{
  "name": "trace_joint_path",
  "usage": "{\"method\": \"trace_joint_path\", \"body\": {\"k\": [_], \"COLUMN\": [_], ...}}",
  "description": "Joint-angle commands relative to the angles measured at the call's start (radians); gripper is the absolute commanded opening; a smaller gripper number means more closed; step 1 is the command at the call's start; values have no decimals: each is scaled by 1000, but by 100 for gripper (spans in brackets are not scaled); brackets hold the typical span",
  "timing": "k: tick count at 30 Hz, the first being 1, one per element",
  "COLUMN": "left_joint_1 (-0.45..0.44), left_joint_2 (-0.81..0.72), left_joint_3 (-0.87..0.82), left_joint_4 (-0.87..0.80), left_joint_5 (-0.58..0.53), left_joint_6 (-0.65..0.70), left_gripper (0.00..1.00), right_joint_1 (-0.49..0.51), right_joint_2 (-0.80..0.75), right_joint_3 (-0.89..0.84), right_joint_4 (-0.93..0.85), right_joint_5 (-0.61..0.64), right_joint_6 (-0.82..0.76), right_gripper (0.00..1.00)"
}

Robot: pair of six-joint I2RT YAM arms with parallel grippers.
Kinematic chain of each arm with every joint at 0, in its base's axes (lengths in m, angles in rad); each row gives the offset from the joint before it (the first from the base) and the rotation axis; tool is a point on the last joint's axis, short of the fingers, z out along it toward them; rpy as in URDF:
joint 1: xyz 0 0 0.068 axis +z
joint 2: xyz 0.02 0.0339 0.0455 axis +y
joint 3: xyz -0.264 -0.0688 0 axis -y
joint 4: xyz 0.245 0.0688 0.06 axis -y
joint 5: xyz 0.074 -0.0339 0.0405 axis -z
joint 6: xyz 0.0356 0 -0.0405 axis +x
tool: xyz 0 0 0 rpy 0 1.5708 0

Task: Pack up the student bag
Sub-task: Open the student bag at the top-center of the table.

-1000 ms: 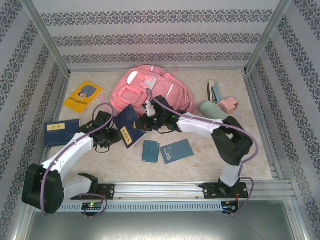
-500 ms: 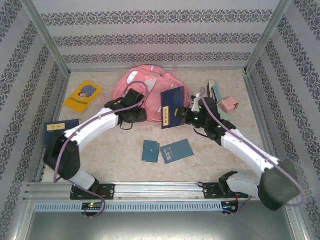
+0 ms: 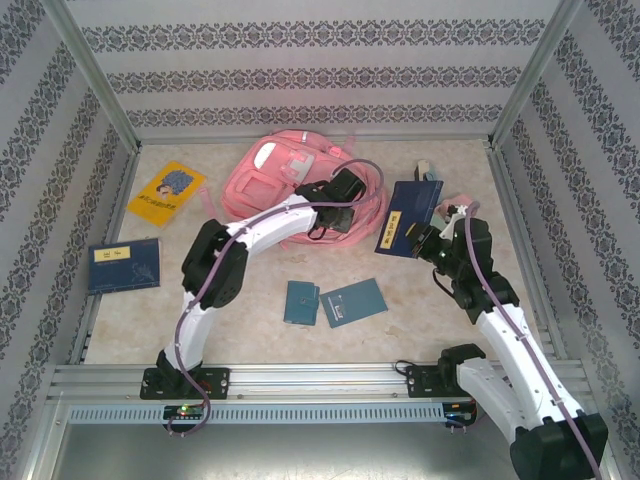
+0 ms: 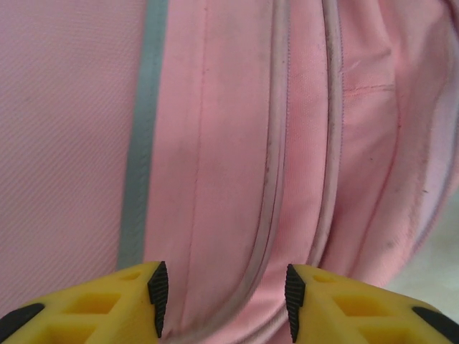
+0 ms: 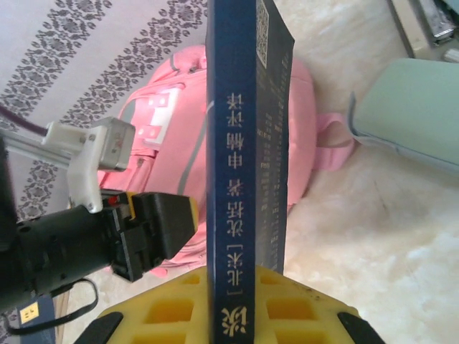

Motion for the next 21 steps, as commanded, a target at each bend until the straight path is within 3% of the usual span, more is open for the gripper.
{"method": "trace_joint_path", "body": {"k": [1,5,10,11,21], "left_joint_1": [-5,-6,-5,-5,15], "left_joint_2": [65,142,118,103,-120], "left_joint_3": [77,146,156,156,113], "left_joint_4": [-72,-109,-113,-114,-105], "left_joint_5": [-53,-75,-90,-93,-47], "left_joint_6": [93,124,119,111,31], "left_gripper": [51,48,3,0,0], "right_joint_1": [-14,-19,-19,-19,-21], "right_joint_2": [-38,-45,-24,-13,128], "right_joint_3": [-14,-29,-51,-59,-71], "right_joint_4": [-19,-22,25,44,251], "right_joint_5": [9,3,-27,-38,-128], "right_joint_6": [-15,-9,21,34,153], "right_gripper": [0,0,0,0,0]}}
